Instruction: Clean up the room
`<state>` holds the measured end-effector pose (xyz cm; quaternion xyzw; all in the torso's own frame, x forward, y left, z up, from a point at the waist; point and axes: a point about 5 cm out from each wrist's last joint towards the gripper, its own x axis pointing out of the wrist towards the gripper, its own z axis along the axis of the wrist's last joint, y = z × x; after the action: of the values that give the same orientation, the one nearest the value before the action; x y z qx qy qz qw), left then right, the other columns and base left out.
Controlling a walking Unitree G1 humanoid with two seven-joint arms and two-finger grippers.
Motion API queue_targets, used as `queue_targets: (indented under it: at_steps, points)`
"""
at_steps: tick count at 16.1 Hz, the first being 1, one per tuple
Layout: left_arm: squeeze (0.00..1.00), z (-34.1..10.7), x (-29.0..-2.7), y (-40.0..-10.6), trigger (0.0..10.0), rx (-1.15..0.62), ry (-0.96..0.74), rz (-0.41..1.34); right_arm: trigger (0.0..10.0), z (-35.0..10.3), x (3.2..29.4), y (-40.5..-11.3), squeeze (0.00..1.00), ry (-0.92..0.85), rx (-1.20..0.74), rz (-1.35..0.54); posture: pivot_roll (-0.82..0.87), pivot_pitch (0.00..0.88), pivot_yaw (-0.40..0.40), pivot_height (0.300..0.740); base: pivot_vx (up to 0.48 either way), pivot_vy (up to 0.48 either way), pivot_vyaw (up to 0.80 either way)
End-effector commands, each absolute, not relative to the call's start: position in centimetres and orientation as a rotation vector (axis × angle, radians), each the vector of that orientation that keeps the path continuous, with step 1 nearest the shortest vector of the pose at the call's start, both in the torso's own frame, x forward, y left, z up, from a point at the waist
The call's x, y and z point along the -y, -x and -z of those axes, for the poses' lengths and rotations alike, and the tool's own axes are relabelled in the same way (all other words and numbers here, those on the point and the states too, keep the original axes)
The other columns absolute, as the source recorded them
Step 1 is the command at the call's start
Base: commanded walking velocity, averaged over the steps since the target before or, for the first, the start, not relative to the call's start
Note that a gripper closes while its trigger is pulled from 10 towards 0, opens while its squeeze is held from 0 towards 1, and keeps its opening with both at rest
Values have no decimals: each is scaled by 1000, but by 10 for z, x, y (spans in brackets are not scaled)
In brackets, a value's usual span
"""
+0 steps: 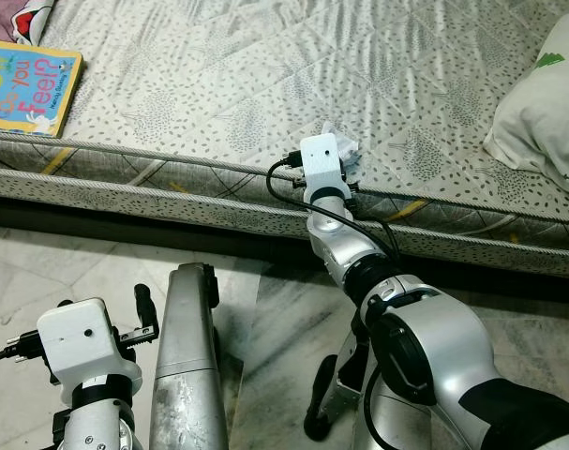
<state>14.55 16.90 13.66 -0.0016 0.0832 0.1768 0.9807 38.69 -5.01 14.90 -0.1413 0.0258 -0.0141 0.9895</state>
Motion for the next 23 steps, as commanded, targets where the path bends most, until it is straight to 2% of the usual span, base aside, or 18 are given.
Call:
queue_targets:
  at_steps: [1, 8, 13, 16, 18, 20, 21, 23]
  points:
    - [0, -132, -170, -143, 10000, -201, 10, -367, 0, -140, 51, -384, 0, 287, -93, 25, 373, 334, -54, 527, 0, 0, 0]
    - [0, -131, -172, -154, 10000, -180, 4, -354, 0, -145, 55, -388, 0, 265, -85, 22, 357, 286, -54, 527, 0, 0, 0]
    - [0, -135, -176, -186, 10000, -96, 4, -337, 0, -173, 79, -403, 0, 213, -28, 10, 297, 188, -73, 527, 0, 0, 0]
    - [0, -139, -179, -210, 10000, -32, 10, -327, 0, -190, 84, -410, 0, 185, 11, -87, 234, 116, -79, 527, 0, 0, 0]
    - [0, -138, -187, -228, 10000, 1, 13, -326, 0, -184, 79, -406, 0, 202, 18, -236, 132, 40, -61, 527, 0, 0, 0]
    - [0, -141, -189, -243, 10000, 34, 7, -309, 0, -172, 81, -401, 0, 211, 17, -343, 93, 3, -46, 527, 0, 0, 0]
    - [0, -145, -190, -256, 10000, 64, 1, -289, 0, -162, 90, -397, 0, 157, 2, -374, 58, 0, -30, 527, 0, 0, 0]
    - [0, -148, -191, -269, 10000, 93, 5, -276, 0, -151, 101, -393, 0, 107, -15, -364, 35, 0, -16, 527, 0, 0, 0]
